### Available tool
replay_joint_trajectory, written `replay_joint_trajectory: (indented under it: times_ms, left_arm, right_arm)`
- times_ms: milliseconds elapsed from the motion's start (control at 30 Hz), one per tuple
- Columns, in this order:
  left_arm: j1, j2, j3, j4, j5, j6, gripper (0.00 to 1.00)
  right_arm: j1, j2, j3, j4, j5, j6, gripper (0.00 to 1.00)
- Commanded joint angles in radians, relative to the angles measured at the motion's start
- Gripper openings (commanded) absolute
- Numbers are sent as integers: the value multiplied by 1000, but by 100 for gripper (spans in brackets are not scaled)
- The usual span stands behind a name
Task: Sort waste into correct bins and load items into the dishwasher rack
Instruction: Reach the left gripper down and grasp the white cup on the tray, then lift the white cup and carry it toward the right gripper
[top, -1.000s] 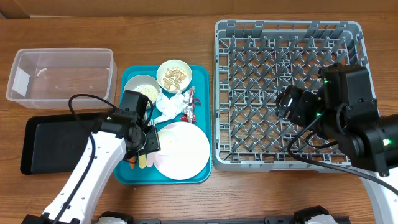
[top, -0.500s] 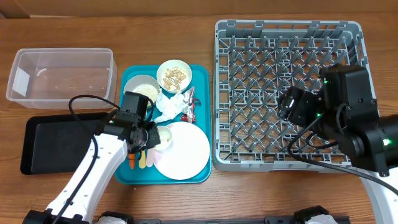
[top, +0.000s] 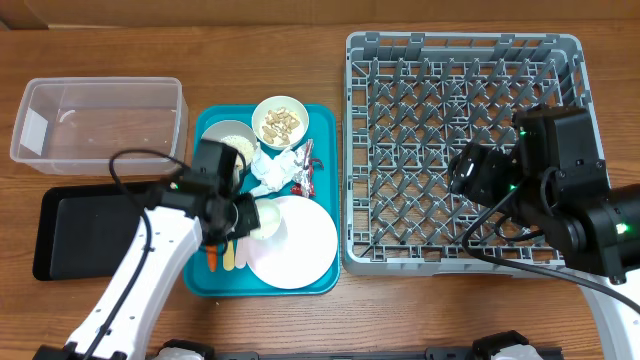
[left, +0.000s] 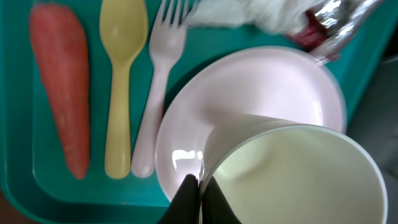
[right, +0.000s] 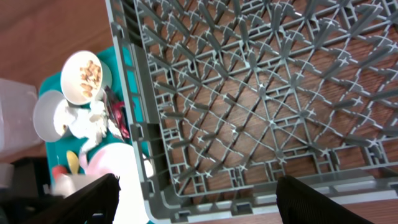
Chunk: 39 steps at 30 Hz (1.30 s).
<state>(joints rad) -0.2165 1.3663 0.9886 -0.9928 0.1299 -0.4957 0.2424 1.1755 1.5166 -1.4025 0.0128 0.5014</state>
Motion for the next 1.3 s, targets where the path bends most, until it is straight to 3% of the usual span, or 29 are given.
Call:
replay_joint_trajectory:
  times_ms: [0, 200, 400, 767, 967, 1067, 1267]
  left_arm:
    - [-7, -15, 188, -69, 51, 66, 4]
    - [-7, -27, 402, -124, 178, 115, 4]
    - [6, -27, 508, -46, 389, 110, 4]
    - [163, 3, 512, 177, 909, 69, 4]
    - [171, 19, 512, 207, 1118, 69, 4]
    - [170, 19, 512, 216, 1170, 70, 4]
    - [164, 19, 512, 220, 1181, 73, 4]
  right_arm:
    - [-3, -6, 22, -3, -53, -86, 84]
    - [-2, -6, 22, 34, -285, -270, 83]
    - [-3, -6, 22, 127, -665, -485, 84]
    - [-3, 54, 21, 280, -882, -540, 85]
    - [-2, 124, 21, 385, -1061, -615, 85]
    - [-2, 148, 21, 435, -1105, -616, 83]
    - [-2, 162, 21, 457, -1282, -822, 82]
